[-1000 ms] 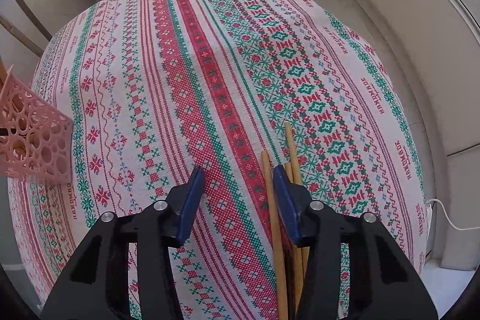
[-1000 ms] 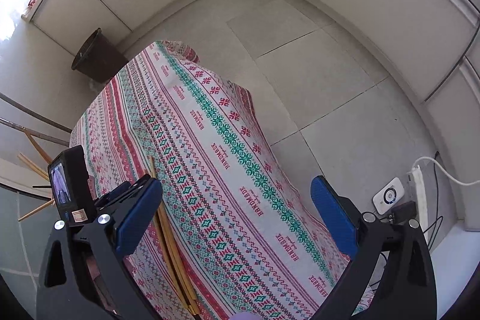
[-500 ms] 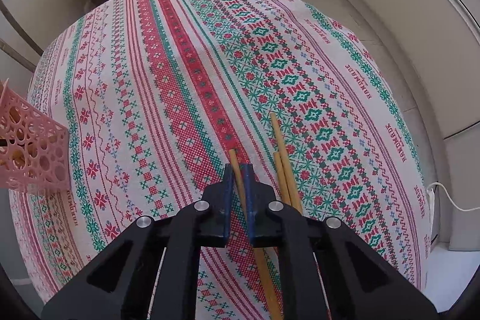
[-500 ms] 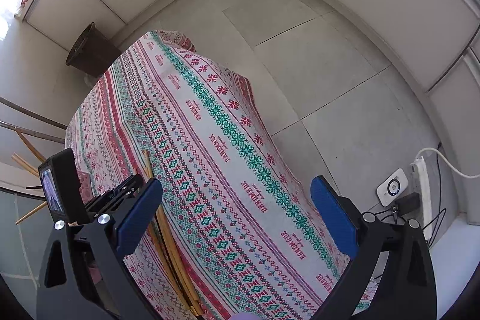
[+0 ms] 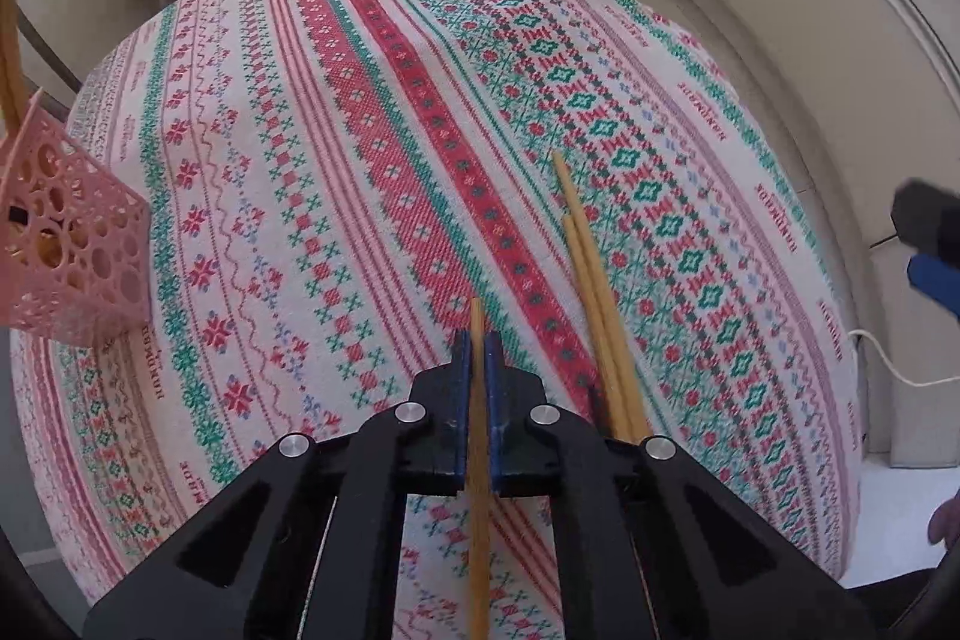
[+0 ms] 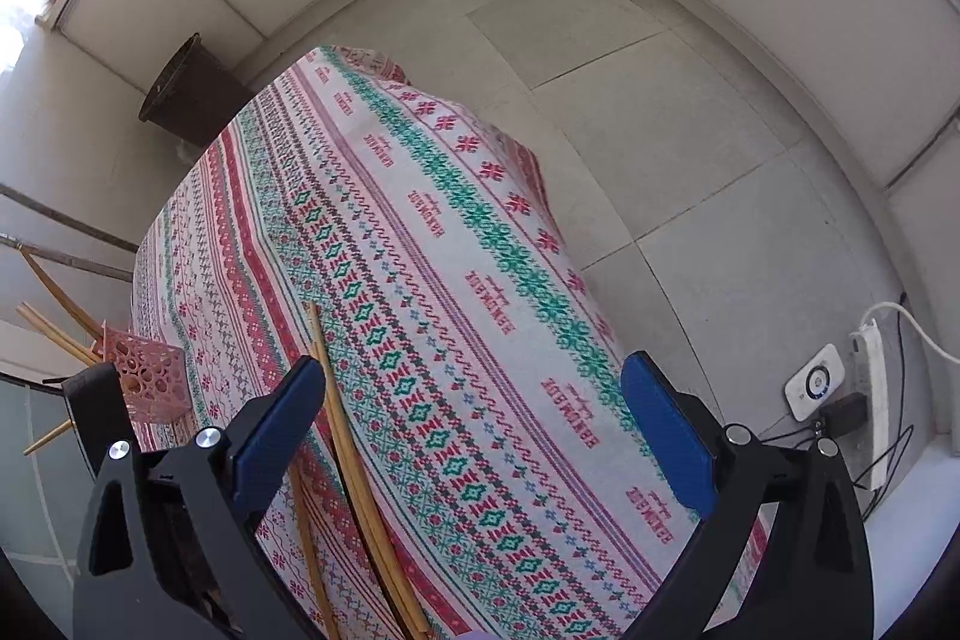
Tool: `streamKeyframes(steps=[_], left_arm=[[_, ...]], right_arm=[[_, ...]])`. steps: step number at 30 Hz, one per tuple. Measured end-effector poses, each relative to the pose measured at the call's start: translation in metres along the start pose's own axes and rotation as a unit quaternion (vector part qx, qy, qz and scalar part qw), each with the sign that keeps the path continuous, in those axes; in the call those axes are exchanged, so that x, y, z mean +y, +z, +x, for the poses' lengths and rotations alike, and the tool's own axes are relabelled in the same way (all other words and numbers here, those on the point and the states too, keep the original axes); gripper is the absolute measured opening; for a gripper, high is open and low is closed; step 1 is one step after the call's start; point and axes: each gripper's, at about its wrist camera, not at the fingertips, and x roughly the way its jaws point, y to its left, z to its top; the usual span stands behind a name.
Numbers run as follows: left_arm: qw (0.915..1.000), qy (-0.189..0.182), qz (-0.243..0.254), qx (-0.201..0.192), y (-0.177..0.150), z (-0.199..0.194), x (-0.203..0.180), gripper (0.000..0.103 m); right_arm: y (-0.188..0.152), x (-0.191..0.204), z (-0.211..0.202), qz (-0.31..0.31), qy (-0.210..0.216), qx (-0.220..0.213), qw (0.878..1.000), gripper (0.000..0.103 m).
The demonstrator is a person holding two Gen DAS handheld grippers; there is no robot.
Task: Organize utensils
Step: 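Close the right tool on a chopstick while the left tool holds its chopstick upright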
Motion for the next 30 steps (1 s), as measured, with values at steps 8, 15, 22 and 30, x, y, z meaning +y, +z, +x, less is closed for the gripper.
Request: streamKeyframes(steps=[8,15,22,30], left_arm=[[0.9991,0.041,-0.009,0.002,-0.037,-0.021,0.034,0.004],[0.9984,0.042,-0.033,-0.019,-0.049,-0.054,0.055,0.004],[0.9981,0.038,-0.035,-0.033,-0.048,-0.069,0.061,0.005],[0.9973,0.053,-0.030,-0.041,-0.052,-0.081,0.064,0.005]], right_arm=[[-0.006,0.057,0.038,-0.085,-0.034,-0.015,0.996,0.075],[-0.008,0.086,0.071,-0.102,-0.039,0.002,0.994,0.061],[-0.010,0.108,0.090,-0.108,-0.038,0.010,0.993,0.048],[-0.011,0.121,0.106,-0.123,-0.058,-0.001,0.991,0.031]])
